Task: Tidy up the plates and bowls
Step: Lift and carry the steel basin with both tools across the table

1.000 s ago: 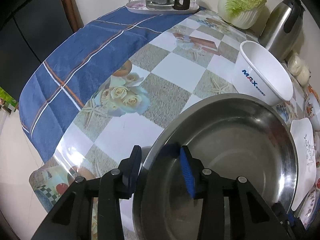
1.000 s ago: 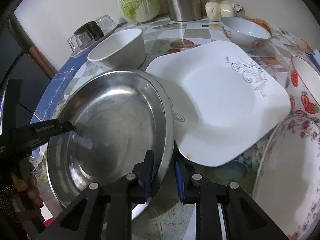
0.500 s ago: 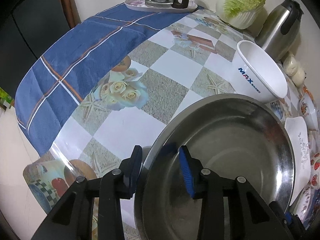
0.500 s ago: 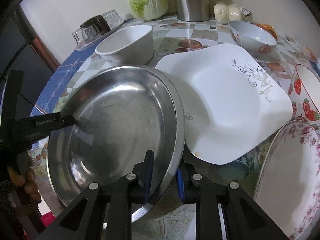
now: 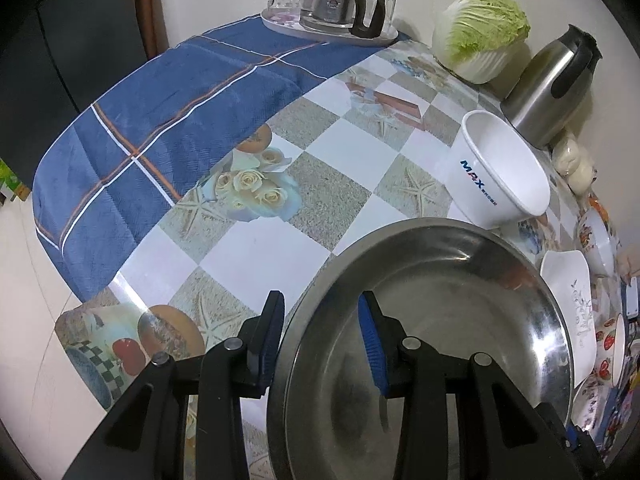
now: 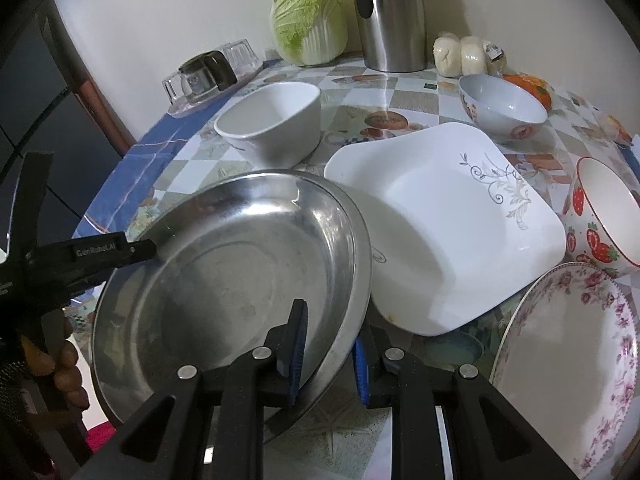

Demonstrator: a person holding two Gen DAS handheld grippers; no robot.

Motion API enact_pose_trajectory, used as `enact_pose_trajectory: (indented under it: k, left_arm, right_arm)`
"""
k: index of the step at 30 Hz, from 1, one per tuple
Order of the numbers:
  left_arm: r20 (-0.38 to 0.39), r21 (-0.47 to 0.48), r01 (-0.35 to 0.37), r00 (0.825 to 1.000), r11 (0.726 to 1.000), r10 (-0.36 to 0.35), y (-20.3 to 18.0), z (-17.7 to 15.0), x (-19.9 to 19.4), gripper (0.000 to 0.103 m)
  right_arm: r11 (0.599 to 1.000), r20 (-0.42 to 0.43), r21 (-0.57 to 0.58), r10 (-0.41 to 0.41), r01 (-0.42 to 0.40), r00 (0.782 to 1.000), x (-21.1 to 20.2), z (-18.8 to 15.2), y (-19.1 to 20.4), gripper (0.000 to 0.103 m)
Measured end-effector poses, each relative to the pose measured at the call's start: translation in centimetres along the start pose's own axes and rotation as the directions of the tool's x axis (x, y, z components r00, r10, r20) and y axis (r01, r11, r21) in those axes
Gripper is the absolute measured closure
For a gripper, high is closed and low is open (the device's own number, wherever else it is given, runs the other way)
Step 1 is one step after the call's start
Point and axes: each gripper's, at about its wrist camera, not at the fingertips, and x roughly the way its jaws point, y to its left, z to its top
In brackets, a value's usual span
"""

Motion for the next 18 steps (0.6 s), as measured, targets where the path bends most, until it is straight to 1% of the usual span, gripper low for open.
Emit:
enact_pose_trajectory:
  k: [9,18]
  left_arm:
    - [0.039,-0.011,0.025,0.999,1.000,-0.025,-0.2,-0.2,-1.5,0.063]
    - [0.093,0.022,0.040,0.995,0.999,-0.042,-1.6,-0.7,-3.2,0.063]
  right_arm:
    - [1.000,0.055,-0.016,0.010,-0.009,0.998,-1.7,0.3,-0.1,0.081]
    - [1.000,0.094,-0.007,0.016,-0.016,0.995,-3.1,0.5,-1.4,0.081]
